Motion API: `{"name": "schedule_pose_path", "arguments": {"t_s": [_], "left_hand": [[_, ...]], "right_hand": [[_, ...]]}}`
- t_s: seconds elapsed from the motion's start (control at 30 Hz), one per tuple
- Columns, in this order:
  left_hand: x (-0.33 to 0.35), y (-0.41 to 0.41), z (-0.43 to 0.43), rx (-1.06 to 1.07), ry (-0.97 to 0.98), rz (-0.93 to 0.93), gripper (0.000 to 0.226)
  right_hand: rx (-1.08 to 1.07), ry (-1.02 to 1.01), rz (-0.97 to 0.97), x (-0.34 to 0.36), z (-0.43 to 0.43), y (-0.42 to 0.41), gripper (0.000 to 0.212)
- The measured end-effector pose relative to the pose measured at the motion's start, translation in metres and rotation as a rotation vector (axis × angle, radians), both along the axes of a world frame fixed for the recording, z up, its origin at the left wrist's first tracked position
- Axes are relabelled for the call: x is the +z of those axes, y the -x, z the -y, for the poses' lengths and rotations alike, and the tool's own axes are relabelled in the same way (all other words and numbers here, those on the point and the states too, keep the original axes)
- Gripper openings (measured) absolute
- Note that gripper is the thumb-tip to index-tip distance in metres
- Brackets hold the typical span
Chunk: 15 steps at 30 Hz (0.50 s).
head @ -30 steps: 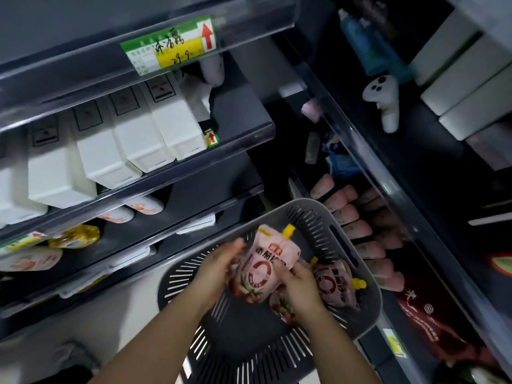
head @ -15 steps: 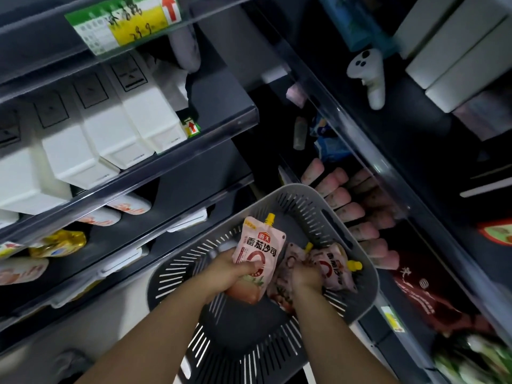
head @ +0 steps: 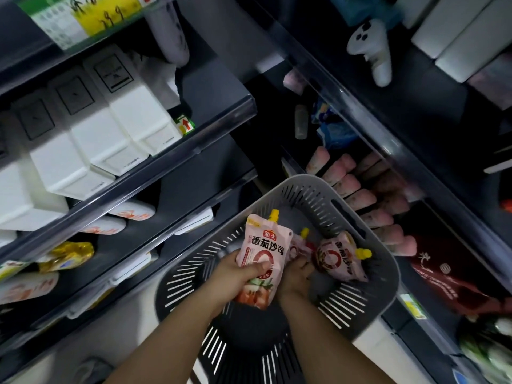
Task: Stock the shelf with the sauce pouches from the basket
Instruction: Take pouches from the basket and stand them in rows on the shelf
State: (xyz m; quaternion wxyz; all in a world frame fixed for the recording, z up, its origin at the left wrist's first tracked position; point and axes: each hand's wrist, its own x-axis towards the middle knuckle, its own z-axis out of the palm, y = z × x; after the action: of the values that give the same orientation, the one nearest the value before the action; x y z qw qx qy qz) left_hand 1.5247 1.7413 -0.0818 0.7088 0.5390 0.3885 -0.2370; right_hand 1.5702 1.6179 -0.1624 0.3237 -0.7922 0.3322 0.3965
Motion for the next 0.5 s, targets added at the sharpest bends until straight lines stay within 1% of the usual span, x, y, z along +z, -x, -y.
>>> {"name": "schedule_pose_path", "arguments": {"t_s": [0.03,0.07,0.1,0.13,0.2,0.3,0.37,0.43,0.5], "left_hand": [[0.000,0.001,0.000,0.002,0.000,0.003,0.026],[-0.001,0.002,-0.001,0.005,0.000,0.004,0.026],[-0.002,0.003,-0.001,0.008,-0.003,0.003,0.025],[-0.003,0.004,-0.001,0.012,-0.005,0.003,0.024],[-0.004,0.007,-0.001,0.021,-0.002,0.005,0.024],[-0.002,0.011,-0.004,0.017,0.011,0.010,0.028],[0.002,0.015,-0.006,0.018,0.036,0.010,0.031],[0.009,0.018,-0.006,0.029,0.075,0.010,0.033],[0.017,0.020,-0.006,0.037,0.097,0.014,0.038]], "right_hand": [[-0.213,-0.177,-0.024,0.006,-0.003,-0.004,0.048],[-0.292,-0.299,-0.016,0.004,-0.003,-0.005,0.046],[-0.361,-0.350,-0.001,0.010,-0.003,-0.010,0.041],[-0.377,-0.381,-0.010,0.010,-0.002,-0.013,0.035],[-0.411,-0.432,-0.073,0.015,0.003,-0.015,0.031],[-0.534,-0.552,-0.137,0.023,0.013,-0.019,0.024],[-0.570,-0.671,-0.138,0.030,0.021,-0.020,0.026],[-0.511,-0.764,-0.153,0.047,0.029,-0.019,0.031],[-0.337,-0.762,-0.156,0.061,0.036,-0.016,0.030]]}}
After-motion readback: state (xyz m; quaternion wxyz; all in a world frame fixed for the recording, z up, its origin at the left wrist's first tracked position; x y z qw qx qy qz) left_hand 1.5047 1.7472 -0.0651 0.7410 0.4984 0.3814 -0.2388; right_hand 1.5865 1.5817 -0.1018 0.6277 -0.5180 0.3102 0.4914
